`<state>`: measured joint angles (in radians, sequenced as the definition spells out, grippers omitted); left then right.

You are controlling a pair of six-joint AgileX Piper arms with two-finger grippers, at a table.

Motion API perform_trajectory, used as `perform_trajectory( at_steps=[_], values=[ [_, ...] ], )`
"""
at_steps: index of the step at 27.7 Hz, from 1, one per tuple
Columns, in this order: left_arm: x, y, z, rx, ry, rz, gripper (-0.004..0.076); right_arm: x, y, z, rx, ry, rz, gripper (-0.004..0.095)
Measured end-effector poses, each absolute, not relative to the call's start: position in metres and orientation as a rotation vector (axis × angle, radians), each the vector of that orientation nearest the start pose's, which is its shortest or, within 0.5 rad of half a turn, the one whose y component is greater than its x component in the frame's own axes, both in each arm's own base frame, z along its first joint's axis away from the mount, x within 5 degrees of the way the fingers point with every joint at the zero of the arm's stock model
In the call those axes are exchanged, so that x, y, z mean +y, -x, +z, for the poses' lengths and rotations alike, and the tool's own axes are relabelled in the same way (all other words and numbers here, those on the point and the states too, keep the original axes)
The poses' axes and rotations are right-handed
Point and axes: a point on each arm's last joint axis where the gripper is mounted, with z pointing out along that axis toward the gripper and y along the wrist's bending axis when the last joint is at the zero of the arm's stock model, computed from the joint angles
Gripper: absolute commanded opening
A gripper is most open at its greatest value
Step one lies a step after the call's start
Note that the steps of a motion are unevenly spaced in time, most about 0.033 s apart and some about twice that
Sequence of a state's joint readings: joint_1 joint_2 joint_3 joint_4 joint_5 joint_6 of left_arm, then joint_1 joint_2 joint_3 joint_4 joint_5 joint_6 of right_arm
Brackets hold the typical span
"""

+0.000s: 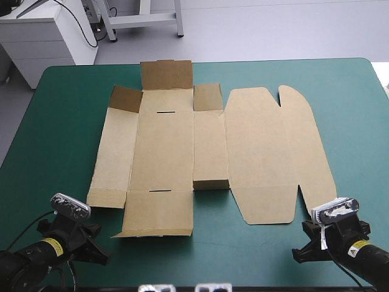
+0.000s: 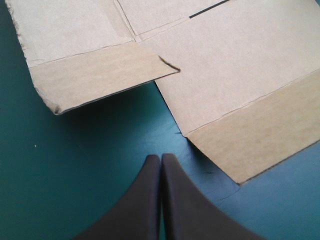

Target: Fold the box

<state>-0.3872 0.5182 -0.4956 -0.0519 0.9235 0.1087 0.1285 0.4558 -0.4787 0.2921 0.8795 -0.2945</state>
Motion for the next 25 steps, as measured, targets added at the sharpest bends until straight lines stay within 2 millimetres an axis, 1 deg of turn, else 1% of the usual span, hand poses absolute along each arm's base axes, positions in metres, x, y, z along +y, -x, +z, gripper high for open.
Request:
perform_trajectory(
  at_steps=[21,23,25],
  values=[
    [-0.034,-0.074,0.266,2.369,-0.576,-0.191,-0.0008,0.030,-0.072,0.271,2.283,0.383,0.272,-0.0001],
    [-0.035,-0.075,0.269,2.364,-0.550,-0.202,-0.0008,0.030,-0.072,0.271,2.283,0.383,0.272,-0.0001],
    [-0.035,-0.076,0.281,2.339,-0.504,-0.221,-0.0008,0.030,-0.072,0.271,2.283,0.383,0.272,-0.0001]
  ],
)
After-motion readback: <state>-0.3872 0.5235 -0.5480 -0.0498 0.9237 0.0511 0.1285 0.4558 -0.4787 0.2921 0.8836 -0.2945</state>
